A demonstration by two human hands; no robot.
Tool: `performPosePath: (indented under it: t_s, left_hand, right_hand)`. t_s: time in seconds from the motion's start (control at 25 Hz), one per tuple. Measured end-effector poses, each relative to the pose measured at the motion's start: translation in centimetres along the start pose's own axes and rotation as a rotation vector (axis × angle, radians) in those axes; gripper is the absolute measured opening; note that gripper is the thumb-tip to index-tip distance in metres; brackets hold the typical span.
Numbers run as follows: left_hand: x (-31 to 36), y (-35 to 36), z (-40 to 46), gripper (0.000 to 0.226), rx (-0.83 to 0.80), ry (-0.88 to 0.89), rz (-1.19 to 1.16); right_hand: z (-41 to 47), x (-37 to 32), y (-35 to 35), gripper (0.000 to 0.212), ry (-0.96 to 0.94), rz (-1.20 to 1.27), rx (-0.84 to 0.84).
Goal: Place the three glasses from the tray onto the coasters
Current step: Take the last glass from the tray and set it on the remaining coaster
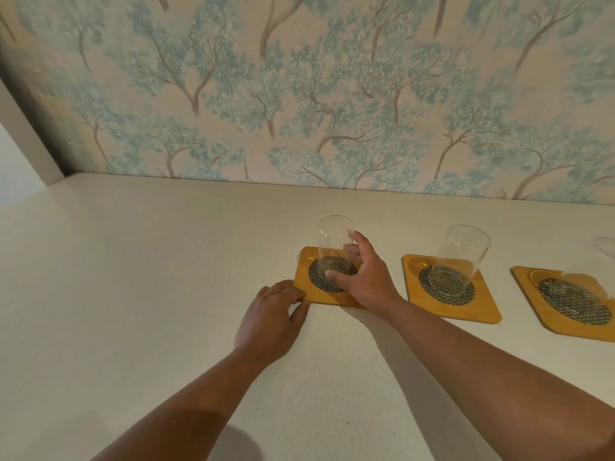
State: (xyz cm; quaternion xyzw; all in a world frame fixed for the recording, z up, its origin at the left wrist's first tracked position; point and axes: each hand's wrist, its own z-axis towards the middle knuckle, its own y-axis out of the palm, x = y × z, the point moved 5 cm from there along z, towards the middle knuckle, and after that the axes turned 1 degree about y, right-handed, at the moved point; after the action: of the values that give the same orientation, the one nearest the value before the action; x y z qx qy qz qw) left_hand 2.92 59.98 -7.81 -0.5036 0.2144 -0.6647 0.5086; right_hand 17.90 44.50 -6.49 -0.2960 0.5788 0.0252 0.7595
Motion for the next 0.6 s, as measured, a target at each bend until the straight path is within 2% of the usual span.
performPosePath:
  t_s: [0.16, 0.6]
  left_hand:
    - [0.0, -0.1, 0.0, 0.019, 0.003, 0.003, -0.019]
    - [-0.4, 0.2, 0.2, 0.022, -0.011, 0.001, -0.004]
  right_hand:
    - [-0.4, 1.0, 0.5, 0.104, 0.005, -0.112, -0.001]
    - [-0.4, 1.1, 0.6, 0.095, -0.018, -0.240, 0.057]
